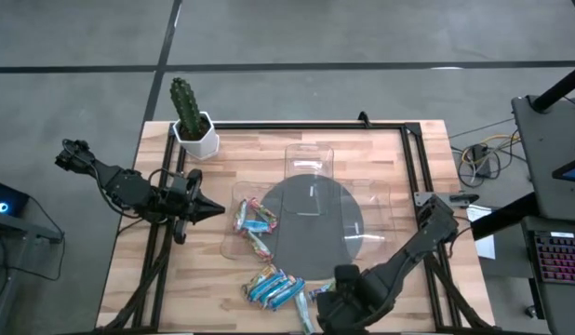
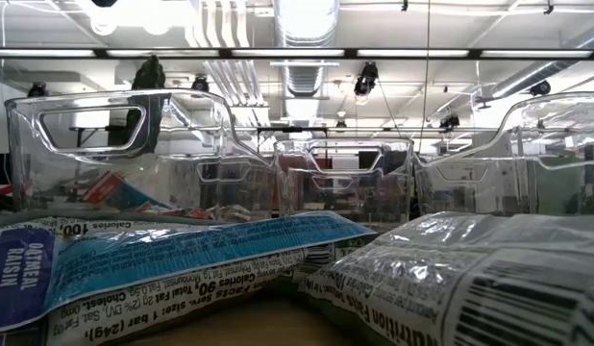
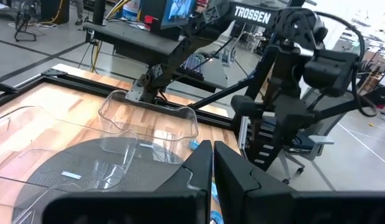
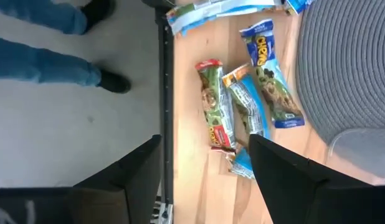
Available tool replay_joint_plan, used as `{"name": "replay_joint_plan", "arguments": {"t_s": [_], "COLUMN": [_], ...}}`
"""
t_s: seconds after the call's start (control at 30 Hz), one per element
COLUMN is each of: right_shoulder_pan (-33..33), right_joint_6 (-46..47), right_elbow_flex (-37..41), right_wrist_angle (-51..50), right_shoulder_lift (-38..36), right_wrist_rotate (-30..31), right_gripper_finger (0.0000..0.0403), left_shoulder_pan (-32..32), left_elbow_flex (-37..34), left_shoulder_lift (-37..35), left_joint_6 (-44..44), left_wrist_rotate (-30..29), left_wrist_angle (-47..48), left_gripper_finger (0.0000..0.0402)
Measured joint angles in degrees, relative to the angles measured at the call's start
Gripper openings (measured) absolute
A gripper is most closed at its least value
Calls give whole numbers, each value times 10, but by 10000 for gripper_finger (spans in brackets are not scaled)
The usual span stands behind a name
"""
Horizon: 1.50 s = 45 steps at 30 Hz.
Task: Pick and place Granola Bars by type
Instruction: Put the red granola bar into the left transparent bin
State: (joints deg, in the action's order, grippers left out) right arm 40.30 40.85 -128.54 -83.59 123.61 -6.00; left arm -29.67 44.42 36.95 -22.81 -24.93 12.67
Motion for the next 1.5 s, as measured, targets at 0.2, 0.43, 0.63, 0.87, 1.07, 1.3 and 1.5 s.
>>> {"name": "replay_joint_plan", "arguments": {"t_s": [0.2,0.43,0.63,0.87,1.07,1.3,1.5], "right_shoulder_pan": [21,59,75,75,68,68,61], "right_joint_6": [28,56,60,54,62,57,42], "right_elbow_flex": [29,60,103,198,288,371,395], "right_wrist_angle": [6,11,25,118,190,222,260], "right_shoulder_lift": [0,-1,-6,-46,-94,-132,-125], "right_wrist_rotate": [27,101,92,88,85,85,76], "right_gripper_finger": [226,226,226,218,191,179,204], "left_shoulder_pan": [0,0,0,0,0,0,0], "left_elbow_flex": [0,0,0,0,0,0,-1], "left_shoulder_lift": [0,0,0,0,0,0,0], "left_joint_6": [0,0,0,0,-1,-3,-4], "left_wrist_rotate": [5,5,5,5,5,5,5], "left_wrist_angle": [0,3,3,3,3,2,2], "left_gripper_finger": [0,0,0,0,0,0,0]}}
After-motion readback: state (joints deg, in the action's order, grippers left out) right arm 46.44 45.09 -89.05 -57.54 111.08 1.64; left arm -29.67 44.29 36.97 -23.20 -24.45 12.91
